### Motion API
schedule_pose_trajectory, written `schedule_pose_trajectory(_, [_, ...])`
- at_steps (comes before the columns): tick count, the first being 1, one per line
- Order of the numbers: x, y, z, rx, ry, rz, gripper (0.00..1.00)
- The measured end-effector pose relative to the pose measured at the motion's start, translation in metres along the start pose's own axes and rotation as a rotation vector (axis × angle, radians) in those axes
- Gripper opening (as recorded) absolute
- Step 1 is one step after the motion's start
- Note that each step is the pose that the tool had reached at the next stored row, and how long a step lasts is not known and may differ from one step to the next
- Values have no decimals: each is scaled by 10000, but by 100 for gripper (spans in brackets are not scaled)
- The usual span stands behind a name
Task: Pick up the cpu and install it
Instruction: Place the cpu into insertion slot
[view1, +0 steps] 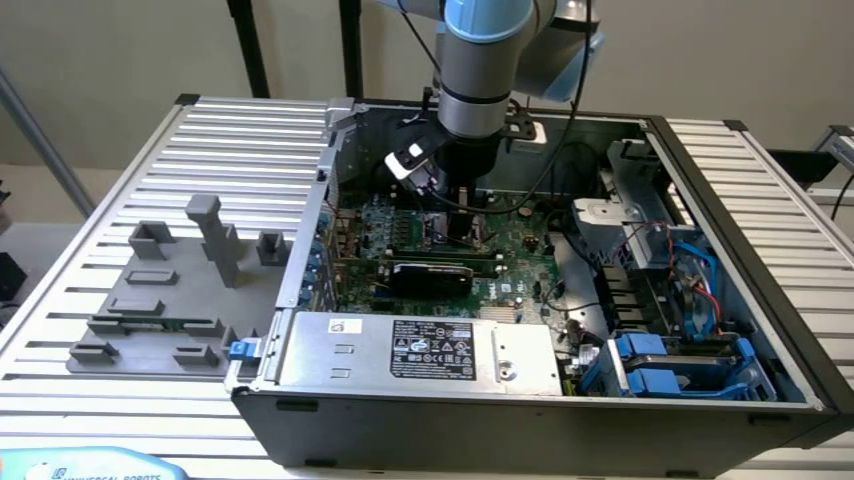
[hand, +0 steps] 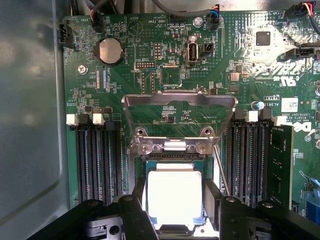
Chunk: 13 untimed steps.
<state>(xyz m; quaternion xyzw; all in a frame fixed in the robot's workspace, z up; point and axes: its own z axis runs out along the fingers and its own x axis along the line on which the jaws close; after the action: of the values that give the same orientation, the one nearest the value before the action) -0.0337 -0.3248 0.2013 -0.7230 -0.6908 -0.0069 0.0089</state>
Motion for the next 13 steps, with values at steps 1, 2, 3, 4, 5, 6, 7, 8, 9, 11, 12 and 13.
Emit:
schedule_pose_trajectory(1, [1, 0, 2, 1, -1, 0, 55])
schedule_pose_trajectory(2, [1, 0, 5, 1, -2, -1, 55])
schedule_pose_trajectory(3, [1, 0, 8, 1, -2, 0, 55])
schedule_pose_trajectory(4, [2, 0, 11, 1, -3, 0, 55])
schedule_pose_trajectory(5, [3, 0, 14, 0, -2, 0, 55])
schedule_pose_trajectory(6, [4, 0, 17, 1, -3, 0, 55])
schedule_pose_trajectory(7, [4, 0, 19, 1, -3, 0, 55])
schedule_pose_trajectory(8, [5, 0, 21, 1, -4, 0, 55])
schedule_pose_trajectory(9, [6, 1, 23, 1, -4, 1, 55])
schedule_pose_trajectory(11, [7, 3, 26, 1, -3, 1, 55])
schedule_pose_trajectory(12, [7, 4, 28, 1, -3, 0, 55])
schedule_pose_trajectory(13, [8, 4, 30, 1, -3, 0, 55])
